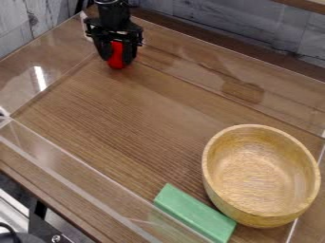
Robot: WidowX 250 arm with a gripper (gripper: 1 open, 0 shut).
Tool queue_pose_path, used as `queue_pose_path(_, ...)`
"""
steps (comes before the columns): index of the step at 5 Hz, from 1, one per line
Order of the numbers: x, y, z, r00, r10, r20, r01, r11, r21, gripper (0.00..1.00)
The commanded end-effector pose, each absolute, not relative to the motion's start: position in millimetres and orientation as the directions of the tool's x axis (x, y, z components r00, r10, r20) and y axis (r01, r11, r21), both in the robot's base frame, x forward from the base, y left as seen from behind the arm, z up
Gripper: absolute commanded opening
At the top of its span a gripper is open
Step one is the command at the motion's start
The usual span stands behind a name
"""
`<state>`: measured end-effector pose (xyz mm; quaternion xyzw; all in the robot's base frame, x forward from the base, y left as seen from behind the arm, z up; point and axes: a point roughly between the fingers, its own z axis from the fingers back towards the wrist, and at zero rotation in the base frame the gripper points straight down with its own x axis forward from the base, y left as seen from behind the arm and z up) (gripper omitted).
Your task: Move the red fruit to the right side of the table
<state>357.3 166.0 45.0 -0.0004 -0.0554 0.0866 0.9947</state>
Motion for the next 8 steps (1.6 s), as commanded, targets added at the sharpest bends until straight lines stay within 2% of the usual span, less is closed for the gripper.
queue_pose_path(1,363,168,70.2,0.969,0.178,0.169,-0.179,0.984,-0.007,0.00)
queue_pose_path(3,351,150,118.2,0.960,0.182,0.213,-0.170,0.983,-0.075,0.00)
queue_pose_path(4,332,112,118.2,0.975,0.110,0.192,-0.096,0.992,-0.084,0.00)
queue_pose_path(5,319,73,114.4,0.983,0.033,0.178,-0.017,0.996,-0.092,0.00)
queue_pose_path(6,308,38,99.7,0.987,-0.038,0.156,0.053,0.995,-0.088,0.00)
queue_pose_path(8,292,2,67.5,0.987,-0.106,0.122,0.116,0.990,-0.082,0.00)
